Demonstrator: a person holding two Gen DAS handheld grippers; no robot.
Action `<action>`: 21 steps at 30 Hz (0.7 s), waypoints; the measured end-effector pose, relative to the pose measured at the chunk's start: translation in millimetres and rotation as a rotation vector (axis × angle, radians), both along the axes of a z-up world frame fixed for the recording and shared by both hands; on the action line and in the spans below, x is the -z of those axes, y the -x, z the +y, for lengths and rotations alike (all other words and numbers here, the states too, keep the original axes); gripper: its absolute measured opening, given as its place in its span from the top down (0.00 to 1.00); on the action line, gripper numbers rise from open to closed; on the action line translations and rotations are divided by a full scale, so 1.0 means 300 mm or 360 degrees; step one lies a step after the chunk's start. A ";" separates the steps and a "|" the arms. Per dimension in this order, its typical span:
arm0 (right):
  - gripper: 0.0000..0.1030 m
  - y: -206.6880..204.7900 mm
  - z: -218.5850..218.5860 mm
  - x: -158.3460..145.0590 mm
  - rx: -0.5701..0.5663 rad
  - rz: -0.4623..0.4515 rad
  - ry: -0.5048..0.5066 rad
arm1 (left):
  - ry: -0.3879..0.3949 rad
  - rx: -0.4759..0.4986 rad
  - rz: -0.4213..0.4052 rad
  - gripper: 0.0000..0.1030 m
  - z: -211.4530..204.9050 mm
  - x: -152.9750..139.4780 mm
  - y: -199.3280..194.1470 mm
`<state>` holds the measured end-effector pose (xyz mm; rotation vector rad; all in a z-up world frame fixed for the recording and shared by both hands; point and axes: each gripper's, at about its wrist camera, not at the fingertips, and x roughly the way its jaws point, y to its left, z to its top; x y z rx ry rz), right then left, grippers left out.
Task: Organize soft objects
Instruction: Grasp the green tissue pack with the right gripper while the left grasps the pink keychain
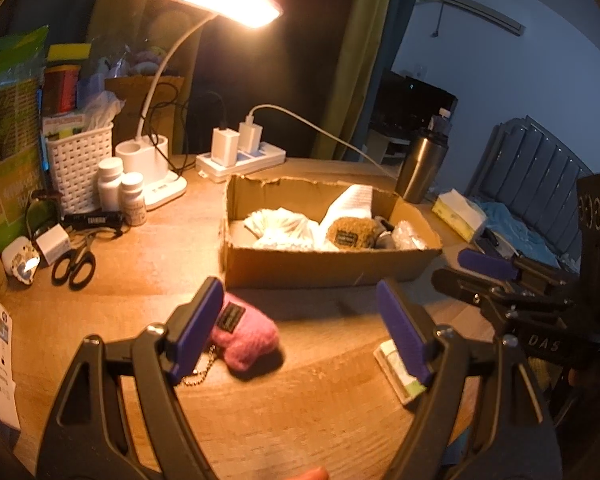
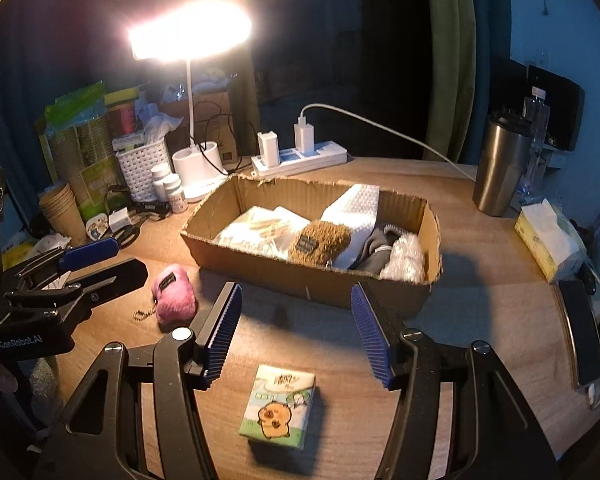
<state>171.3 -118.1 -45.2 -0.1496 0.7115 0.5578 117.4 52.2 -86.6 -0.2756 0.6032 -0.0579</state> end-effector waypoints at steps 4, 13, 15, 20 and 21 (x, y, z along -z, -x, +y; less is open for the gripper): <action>0.42 0.030 -0.001 0.029 -0.0011 0.0027 0.0035 | 0.0023 -0.0007 0.0024 0.22 -0.007 0.031 0.018; 0.42 0.069 -0.013 0.121 -0.0008 0.0127 0.0058 | 0.0013 0.0009 0.0098 0.22 -0.021 0.105 0.048; 0.42 0.076 -0.011 0.150 -0.0012 0.0157 0.0069 | 0.0014 0.0007 0.0113 0.22 -0.022 0.121 0.053; 0.42 0.083 0.000 0.209 -0.0030 0.0225 0.0103 | 0.0025 0.0004 0.0156 0.22 -0.023 0.158 0.053; 0.42 0.083 0.003 0.221 -0.0037 0.0242 0.0111 | 0.0024 0.0004 0.0163 0.22 -0.022 0.163 0.050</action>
